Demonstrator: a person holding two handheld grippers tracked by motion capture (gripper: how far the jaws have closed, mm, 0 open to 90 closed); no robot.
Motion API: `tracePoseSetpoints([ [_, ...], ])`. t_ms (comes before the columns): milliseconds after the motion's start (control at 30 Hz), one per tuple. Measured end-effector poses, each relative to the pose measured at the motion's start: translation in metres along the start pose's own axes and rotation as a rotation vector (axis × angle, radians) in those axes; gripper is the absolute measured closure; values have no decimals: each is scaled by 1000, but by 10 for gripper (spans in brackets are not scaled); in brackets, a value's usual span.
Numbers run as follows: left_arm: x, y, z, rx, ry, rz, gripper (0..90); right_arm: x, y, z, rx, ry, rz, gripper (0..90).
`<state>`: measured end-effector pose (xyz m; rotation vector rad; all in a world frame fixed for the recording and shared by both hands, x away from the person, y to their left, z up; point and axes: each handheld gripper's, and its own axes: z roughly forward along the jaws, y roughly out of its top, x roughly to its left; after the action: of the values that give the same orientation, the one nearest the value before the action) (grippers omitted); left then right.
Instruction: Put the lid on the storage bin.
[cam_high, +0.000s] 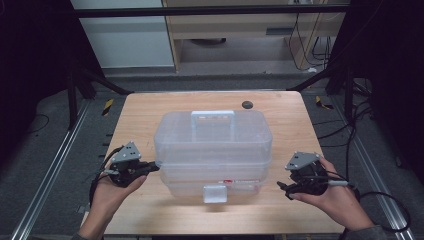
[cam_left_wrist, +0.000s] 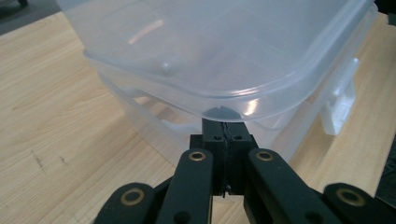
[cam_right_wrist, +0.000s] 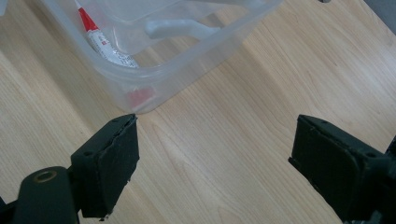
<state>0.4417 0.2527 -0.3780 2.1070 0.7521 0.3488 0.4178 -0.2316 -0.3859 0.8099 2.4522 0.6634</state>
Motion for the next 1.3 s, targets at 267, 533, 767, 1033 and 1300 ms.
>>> tracePoseSetpoints([
  [267, -2, -6, 4, -6, 0, -11, 897, -1, -6, 3, 9, -6, 25, 145],
  [533, -3, -10, 5, -1, 12, -10, 897, -8, -11, 6, 10, -23, 58, 145],
  [767, -3, -16, 7, 19, 3, -10, 897, -10, -15, 7, 10, -29, 75, 145],
  [1033, -3, -19, 7, 27, 1, -11, 897, -12, -18, 8, 16, -31, 81, 145],
  [1300, 14, -28, 7, 94, 79, -8, 887, -19, -18, 22, 33, -49, 112, 134],
])
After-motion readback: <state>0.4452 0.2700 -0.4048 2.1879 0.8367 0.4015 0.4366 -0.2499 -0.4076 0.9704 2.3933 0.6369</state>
